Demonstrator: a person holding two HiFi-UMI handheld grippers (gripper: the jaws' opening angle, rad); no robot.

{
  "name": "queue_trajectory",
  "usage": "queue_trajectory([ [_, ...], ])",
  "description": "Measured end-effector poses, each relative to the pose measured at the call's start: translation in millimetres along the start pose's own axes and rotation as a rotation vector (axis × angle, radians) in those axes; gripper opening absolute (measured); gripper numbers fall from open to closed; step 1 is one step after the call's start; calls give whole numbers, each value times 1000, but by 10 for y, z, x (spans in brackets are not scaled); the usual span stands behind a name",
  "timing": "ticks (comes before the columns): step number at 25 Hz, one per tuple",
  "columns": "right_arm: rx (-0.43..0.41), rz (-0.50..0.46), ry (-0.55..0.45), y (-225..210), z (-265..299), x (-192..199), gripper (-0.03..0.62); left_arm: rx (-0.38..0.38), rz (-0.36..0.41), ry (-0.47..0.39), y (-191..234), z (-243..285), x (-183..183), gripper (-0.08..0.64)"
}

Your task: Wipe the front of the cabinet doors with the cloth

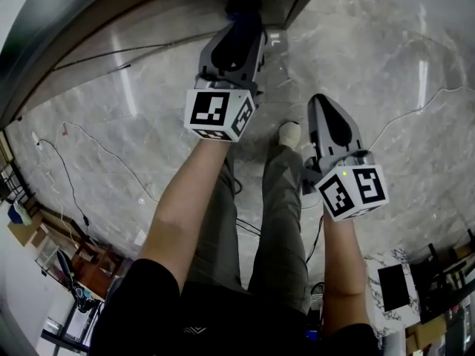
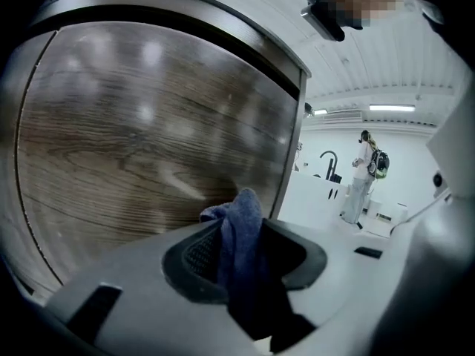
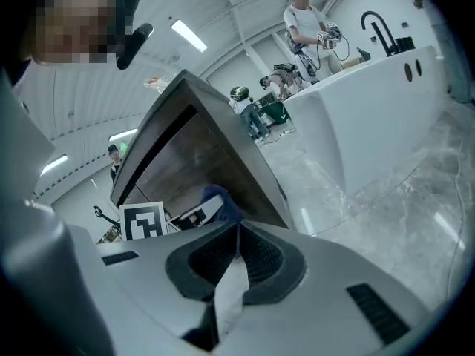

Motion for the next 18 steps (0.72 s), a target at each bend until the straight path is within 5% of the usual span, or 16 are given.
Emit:
queue_trajectory([
  [9, 25, -2, -8, -219, -117, -59, 38, 69, -2, 17, -279, 160, 5, 133],
  [18, 1, -13, -12, 124, -20, -99, 38, 143, 9, 45, -350, -171, -102, 133],
])
Point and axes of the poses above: the fingertips, and each gripper's own axes: z forward along the fingers, y to its left, x out of its underside, the point moved 9 cm from there along -z, backward along the fingers, and after that the axes turned 10 degrees about x, right-handed, at the moved point
